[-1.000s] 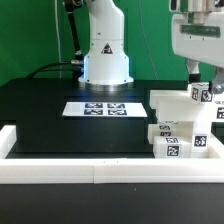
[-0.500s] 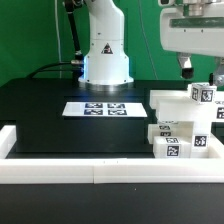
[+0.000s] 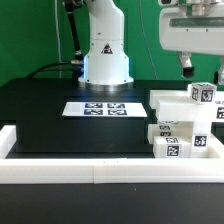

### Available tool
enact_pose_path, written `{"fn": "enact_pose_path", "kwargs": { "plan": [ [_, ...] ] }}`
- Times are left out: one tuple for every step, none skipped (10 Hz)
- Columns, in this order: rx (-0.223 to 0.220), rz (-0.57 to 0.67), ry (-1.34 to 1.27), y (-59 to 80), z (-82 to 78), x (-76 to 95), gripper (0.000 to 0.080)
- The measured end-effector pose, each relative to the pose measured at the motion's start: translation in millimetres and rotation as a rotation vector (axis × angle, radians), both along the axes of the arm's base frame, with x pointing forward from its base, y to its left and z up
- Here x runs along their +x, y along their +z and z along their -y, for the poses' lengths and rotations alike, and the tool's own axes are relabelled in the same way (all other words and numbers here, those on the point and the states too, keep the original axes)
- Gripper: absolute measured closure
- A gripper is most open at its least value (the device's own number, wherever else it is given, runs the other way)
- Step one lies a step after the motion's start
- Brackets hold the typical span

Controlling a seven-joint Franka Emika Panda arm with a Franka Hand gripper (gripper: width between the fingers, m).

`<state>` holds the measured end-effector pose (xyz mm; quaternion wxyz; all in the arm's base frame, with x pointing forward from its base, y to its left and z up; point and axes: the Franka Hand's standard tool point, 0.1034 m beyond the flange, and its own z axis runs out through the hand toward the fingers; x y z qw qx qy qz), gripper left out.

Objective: Assemble chair

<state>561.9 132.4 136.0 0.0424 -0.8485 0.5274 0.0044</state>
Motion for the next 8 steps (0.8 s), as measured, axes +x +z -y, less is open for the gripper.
{"fn": "enact_pose_path", "kwargs": {
  "plan": [
    [0.005,0.018,0.065,3.3,0.2,-13.4,0.0151],
    [0.002,0.031,0.139,2.4,2.8,-20.7,0.0151],
    [0.001,0.03,0.138,1.3,2.8,-20.1,0.0151],
    [0.001,0.03,0.139,1.1,2.6,-19.8,0.0151],
    [-0.001,0.032,0.17,1.0,2.8,-19.9,0.0151],
    [-0.006,0.039,0.248,1.0,2.8,-19.9,0.0151],
    [-0.028,0.051,0.41,1.1,1.8,-20.8,0.0151],
    [-0.036,0.061,0.545,2.2,0.6,-23.6,0.0151]
  ]
}}
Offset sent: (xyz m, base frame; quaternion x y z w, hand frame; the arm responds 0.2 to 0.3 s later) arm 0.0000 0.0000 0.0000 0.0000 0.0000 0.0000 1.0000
